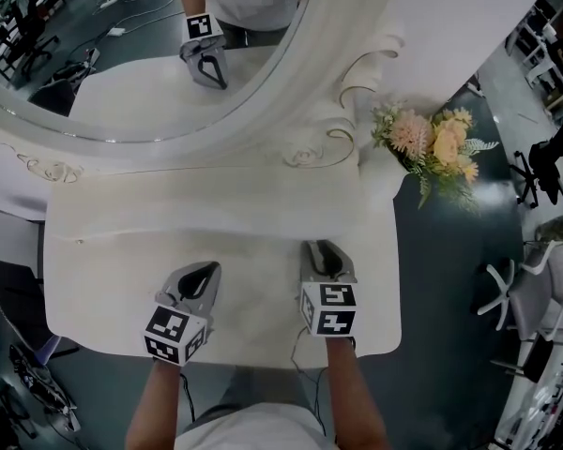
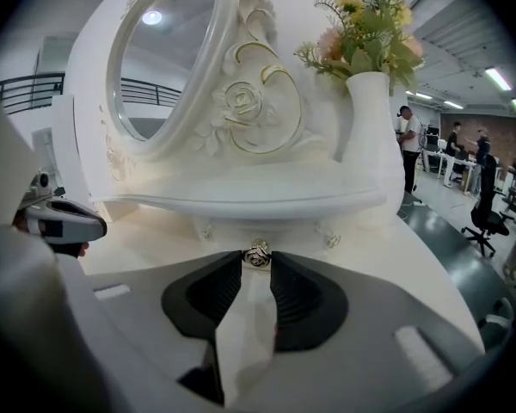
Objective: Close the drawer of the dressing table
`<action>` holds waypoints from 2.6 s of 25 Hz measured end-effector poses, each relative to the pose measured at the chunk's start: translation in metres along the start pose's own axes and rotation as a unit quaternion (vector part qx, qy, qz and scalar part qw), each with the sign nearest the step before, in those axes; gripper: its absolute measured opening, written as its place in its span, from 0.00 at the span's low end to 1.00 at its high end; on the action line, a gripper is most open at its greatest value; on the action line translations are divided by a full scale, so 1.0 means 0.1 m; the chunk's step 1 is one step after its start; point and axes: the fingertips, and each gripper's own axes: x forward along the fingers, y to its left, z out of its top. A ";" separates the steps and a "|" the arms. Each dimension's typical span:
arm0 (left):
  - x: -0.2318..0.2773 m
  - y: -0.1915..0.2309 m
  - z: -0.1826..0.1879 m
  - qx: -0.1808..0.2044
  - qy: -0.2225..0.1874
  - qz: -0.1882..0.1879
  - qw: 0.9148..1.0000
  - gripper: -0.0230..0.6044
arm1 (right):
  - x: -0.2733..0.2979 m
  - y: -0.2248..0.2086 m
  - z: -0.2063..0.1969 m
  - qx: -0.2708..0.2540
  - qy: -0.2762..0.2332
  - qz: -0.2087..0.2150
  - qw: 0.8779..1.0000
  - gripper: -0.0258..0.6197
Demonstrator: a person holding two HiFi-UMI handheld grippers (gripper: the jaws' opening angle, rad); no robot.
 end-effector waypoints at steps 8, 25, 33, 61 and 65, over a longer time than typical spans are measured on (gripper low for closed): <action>-0.16 -0.06 0.09 0.007 -0.010 -0.002 1.000 0.03 | -0.22 0.03 0.04 0.005 -0.006 -0.006 1.000 0.18; -1.11 -0.48 0.44 0.033 -0.077 -0.016 0.996 0.03 | -1.51 0.47 0.22 -0.008 -0.059 -0.043 0.997 0.11; -1.61 -0.66 0.49 0.045 -0.099 -0.012 0.994 0.03 | -2.09 0.73 0.22 -0.013 -0.085 -0.052 0.995 0.05; -3.16 -0.95 0.82 0.089 -0.200 0.017 0.976 0.03 | -3.48 1.56 0.33 -0.049 -0.160 -0.049 0.985 0.04; -3.31 -0.94 0.83 0.097 -0.206 0.016 0.974 0.03 | -3.57 1.66 0.35 -0.051 -0.171 -0.050 0.983 0.04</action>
